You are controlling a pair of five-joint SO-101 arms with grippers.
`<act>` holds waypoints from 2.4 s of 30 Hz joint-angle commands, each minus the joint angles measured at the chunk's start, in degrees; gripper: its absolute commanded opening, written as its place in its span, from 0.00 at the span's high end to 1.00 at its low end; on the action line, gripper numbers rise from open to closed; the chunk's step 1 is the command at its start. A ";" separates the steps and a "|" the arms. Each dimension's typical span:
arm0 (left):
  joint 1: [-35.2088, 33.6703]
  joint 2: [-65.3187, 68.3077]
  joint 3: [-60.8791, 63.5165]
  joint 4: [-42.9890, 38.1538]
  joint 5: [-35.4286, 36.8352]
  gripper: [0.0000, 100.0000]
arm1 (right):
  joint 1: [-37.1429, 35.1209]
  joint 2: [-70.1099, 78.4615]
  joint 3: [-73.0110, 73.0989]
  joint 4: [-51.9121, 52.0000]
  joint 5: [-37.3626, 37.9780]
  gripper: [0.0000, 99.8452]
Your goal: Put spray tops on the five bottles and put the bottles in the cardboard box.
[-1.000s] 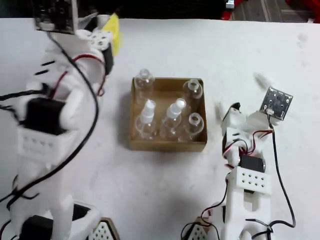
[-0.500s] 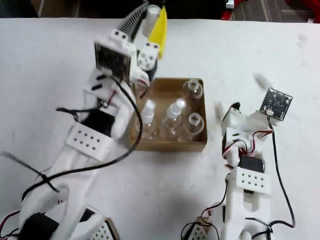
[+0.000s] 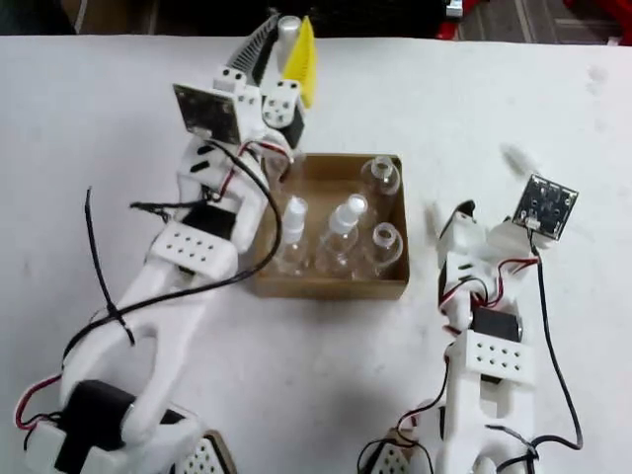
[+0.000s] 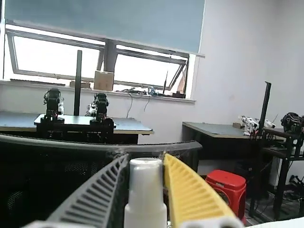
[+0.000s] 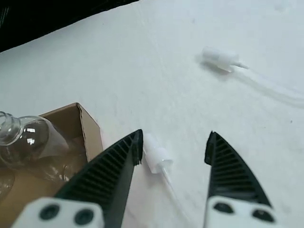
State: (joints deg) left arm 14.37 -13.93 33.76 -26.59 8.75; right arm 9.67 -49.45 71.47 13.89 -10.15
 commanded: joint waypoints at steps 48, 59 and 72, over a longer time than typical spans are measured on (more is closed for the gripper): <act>-3.47 7.60 -1.67 -13.63 2.11 0.98 | -0.31 -0.66 -0.35 -1.36 0.09 0.81; -1.45 12.00 2.20 -19.52 1.76 0.98 | -0.31 -0.66 -0.35 -1.36 0.09 0.81; -2.86 12.00 -0.18 -19.52 1.67 0.98 | -0.31 -0.75 -0.35 -1.36 0.09 0.81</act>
State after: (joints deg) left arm 12.35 -1.45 36.22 -44.53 10.33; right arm 9.76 -49.45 71.56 13.89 -10.15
